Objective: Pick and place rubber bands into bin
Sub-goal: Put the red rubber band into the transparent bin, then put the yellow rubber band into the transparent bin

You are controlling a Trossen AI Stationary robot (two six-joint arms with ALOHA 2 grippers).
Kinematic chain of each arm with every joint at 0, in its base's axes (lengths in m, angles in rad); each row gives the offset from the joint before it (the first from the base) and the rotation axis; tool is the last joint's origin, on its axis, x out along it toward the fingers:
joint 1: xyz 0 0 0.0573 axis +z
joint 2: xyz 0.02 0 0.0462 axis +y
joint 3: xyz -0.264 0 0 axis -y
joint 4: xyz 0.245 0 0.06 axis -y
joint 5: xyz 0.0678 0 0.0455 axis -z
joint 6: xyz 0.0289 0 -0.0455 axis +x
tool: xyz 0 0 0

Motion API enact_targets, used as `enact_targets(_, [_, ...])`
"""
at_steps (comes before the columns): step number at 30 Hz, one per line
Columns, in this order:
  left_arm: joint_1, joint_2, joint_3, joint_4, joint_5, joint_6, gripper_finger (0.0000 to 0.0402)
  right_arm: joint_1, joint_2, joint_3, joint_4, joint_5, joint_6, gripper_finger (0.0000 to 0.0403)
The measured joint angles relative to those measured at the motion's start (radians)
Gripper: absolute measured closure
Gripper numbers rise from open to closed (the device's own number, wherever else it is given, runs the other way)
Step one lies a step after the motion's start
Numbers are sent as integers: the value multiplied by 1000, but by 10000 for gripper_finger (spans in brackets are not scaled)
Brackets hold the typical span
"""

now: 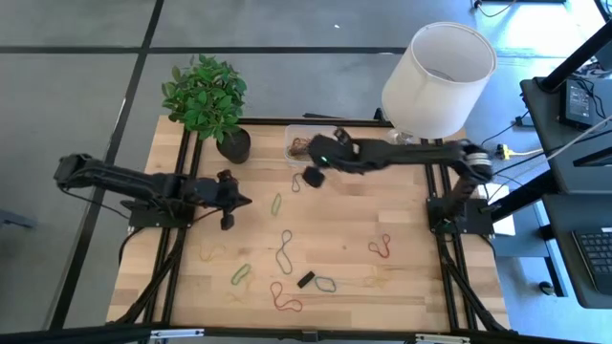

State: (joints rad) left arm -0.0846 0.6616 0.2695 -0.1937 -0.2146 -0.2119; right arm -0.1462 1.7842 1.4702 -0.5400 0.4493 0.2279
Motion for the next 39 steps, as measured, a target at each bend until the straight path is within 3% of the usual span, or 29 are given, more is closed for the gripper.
enact_targets(4, [16,-30,0,-9,1,15,400,-73,127,82,3,-2,10,393])
enact_targets(9, [15,-39,0,-62,1,14,400,-144,216,114,5,-143,73,362])
enact_targets(13, [15,-37,0,-105,1,6,400,-175,234,114,-6,-236,131,322])
enact_targets(19, [15,-37,0,-106,0,-10,400,-179,230,115,-5,-242,145,261])
enact_targets(23, [15,-37,0,-106,0,-10,400,-170,217,115,-40,-258,161,242])
enact_targets(28, [15,-37,0,-106,-10,-10,400,-146,183,115,-83,-260,158,247])
enact_targets(33, [15,-35,0,-106,16,-10,394,-105,134,93,-142,-256,146,278])
enact_targets(39, [14,-31,0,-140,50,-18,337,-14,30,-20,-119,-256,191,322])
